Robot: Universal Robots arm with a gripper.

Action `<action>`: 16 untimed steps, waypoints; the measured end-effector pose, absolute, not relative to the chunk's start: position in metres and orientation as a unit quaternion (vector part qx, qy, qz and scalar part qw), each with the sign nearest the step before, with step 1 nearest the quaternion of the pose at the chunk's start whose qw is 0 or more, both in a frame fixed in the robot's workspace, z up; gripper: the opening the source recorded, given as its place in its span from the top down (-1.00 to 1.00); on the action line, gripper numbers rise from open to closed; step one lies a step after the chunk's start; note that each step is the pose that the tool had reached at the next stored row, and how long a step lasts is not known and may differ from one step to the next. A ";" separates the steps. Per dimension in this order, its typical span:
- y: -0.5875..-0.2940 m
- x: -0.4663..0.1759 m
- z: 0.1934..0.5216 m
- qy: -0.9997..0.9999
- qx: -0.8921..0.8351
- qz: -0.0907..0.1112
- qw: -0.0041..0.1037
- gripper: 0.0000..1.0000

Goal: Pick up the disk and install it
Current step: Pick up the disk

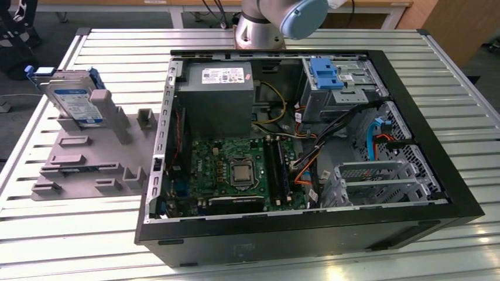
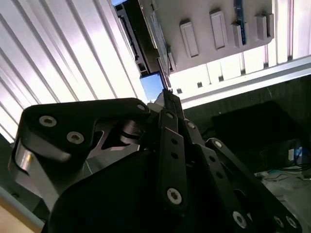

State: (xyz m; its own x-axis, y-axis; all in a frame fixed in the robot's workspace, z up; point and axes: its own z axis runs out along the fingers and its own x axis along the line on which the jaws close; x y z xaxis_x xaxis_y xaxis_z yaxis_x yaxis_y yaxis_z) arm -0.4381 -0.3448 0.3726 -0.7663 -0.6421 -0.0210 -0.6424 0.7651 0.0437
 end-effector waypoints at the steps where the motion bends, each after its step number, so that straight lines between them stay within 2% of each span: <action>1: -0.345 -0.438 0.373 0.936 -0.351 0.024 0.002 0.79; 16: -0.345 -0.438 0.372 0.885 -0.464 0.024 -0.001 0.79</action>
